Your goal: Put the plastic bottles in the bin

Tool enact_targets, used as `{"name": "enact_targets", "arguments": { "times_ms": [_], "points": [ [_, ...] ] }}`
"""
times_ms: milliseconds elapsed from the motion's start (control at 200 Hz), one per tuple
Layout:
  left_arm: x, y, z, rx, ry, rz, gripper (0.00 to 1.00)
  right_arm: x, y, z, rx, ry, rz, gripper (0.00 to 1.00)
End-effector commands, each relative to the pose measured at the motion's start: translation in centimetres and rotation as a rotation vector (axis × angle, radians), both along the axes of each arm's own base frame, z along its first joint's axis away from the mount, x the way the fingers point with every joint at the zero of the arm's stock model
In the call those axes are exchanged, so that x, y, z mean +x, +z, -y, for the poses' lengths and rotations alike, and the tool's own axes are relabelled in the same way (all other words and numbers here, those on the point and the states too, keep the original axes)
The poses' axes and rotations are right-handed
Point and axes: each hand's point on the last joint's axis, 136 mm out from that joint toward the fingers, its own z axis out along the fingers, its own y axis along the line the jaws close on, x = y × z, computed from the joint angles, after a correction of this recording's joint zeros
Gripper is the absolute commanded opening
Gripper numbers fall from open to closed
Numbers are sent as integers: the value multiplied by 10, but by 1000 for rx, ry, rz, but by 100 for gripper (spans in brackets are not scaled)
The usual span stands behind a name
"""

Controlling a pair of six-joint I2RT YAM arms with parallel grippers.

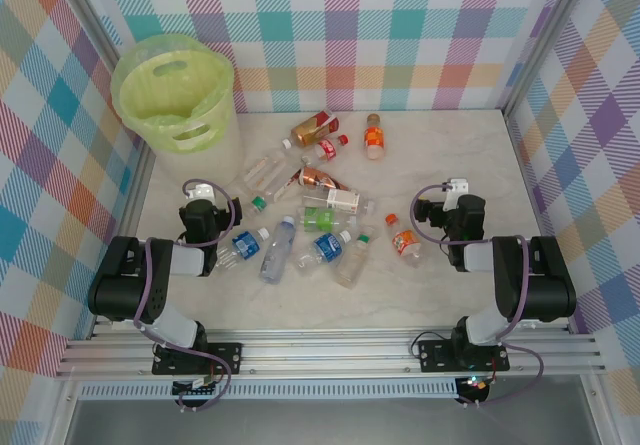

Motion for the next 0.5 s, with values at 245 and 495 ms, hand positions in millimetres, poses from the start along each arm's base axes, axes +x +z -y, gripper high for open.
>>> {"name": "enact_targets", "arguments": {
  "times_ms": [245,495],
  "points": [
    [5,8,6,4,-27,27,100,8,16,-1,14,-4,54,100],
    [5,7,6,2,-29,24,100,8,16,-2,14,-3,55,100]
  ]
}}
